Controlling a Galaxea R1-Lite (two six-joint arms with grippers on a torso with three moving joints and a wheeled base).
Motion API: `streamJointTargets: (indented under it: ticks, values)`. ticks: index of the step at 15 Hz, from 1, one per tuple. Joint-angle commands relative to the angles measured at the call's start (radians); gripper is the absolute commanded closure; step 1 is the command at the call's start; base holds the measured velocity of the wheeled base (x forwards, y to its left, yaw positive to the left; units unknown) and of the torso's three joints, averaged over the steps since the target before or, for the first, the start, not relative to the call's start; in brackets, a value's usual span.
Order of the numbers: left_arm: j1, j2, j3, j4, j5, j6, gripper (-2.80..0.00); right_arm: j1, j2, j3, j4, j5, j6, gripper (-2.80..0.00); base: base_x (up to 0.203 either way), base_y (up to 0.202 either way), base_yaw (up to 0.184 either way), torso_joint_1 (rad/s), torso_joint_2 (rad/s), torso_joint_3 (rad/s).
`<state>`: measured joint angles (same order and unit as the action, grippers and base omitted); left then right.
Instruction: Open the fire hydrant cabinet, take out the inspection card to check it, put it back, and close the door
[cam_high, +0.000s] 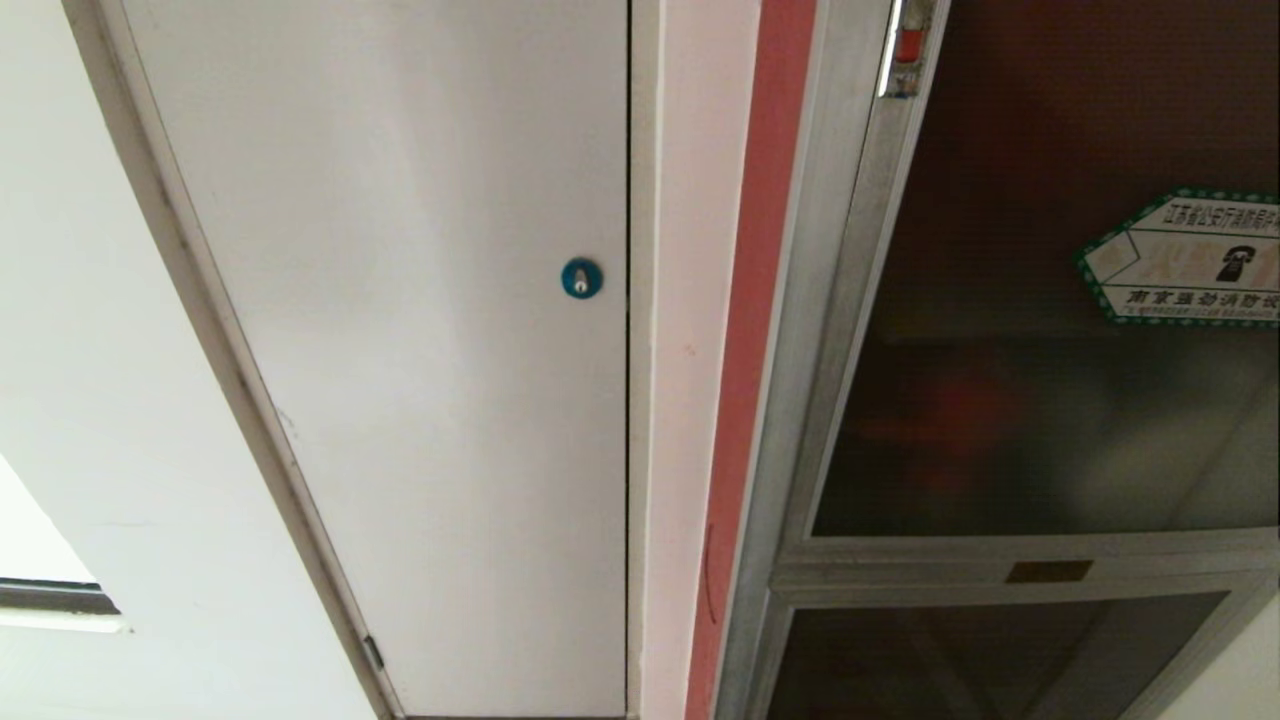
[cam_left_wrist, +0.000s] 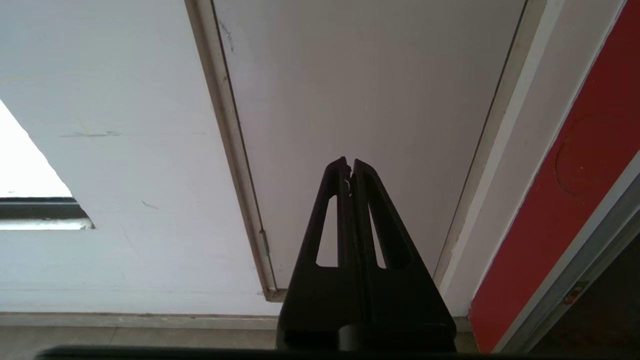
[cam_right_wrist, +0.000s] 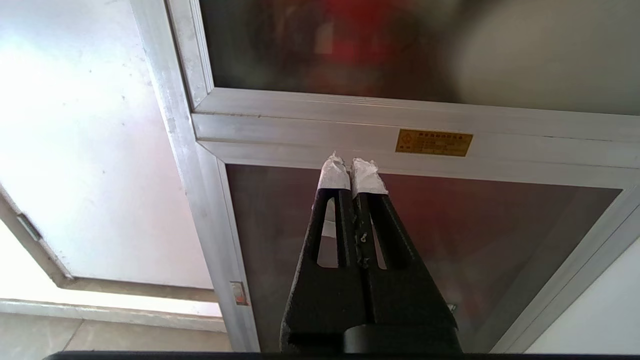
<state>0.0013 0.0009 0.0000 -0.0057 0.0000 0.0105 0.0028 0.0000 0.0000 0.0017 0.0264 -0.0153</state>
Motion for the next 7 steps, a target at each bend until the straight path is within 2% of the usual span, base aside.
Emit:
streamJointTargets:
  ticks: [1, 7]
  values:
    - [0.0, 0.001, 0.002, -0.002, 0.0, 0.0, 0.0, 0.0, 0.002, 0.002, 0.0, 0.0, 0.001, 0.0, 0.0, 0.0, 0.0, 0.0, 0.0, 0.0]
    - [0.0, 0.001, 0.002, 0.001, 0.0, 0.0, 0.0, 0.0, 0.002, 0.002, 0.0, 0.0, -0.002, 0.0, 0.0, 0.0, 0.0, 0.0, 0.0, 0.0]
